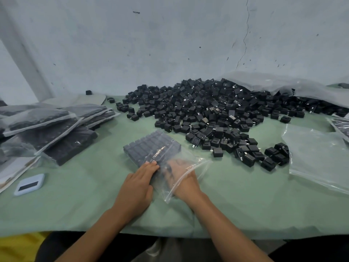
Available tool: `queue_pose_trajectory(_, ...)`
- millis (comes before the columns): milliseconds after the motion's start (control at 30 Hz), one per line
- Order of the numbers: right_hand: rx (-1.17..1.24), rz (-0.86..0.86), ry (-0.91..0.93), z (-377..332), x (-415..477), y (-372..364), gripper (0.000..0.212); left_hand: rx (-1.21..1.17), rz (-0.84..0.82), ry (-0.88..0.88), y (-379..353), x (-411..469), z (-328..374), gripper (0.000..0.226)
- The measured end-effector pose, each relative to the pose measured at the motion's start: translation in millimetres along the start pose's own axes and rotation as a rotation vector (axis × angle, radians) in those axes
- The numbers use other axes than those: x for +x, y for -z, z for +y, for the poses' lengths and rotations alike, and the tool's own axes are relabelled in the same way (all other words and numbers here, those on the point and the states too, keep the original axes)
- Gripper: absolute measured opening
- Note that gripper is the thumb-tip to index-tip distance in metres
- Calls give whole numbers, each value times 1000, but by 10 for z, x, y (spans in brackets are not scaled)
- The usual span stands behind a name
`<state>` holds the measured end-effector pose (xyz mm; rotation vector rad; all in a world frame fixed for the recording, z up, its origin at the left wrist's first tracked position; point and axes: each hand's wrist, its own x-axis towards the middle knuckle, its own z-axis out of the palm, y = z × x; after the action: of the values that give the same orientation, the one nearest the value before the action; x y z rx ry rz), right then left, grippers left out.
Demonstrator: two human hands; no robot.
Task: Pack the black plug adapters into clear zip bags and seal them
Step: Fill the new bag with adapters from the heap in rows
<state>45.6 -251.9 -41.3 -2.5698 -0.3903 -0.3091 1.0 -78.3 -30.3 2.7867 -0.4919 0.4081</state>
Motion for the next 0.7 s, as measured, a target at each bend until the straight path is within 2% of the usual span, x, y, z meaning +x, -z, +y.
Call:
queue_pose_trajectory(200,-78,-48,46,-5,-2,57,26,-5,-5,2,19,-22,11,66)
queue_pose_trajectory(333,-69,-41,7,-27,-25,18,31,-3,-14,6,19,-19,9,66)
queue_pose_trajectory(467,-1,-2,-35,-36,-14,40,23,1,-11,13,19,-17,12,66)
queue_pose_trajectory(533,-51,-14,-7,-20,-15,42,20,3,-11,7,12,-16,9,66)
queue_pose_trajectory(700,-146,-72,38,-13,-4,55,27,-10,14,-4,2,-19,3,65)
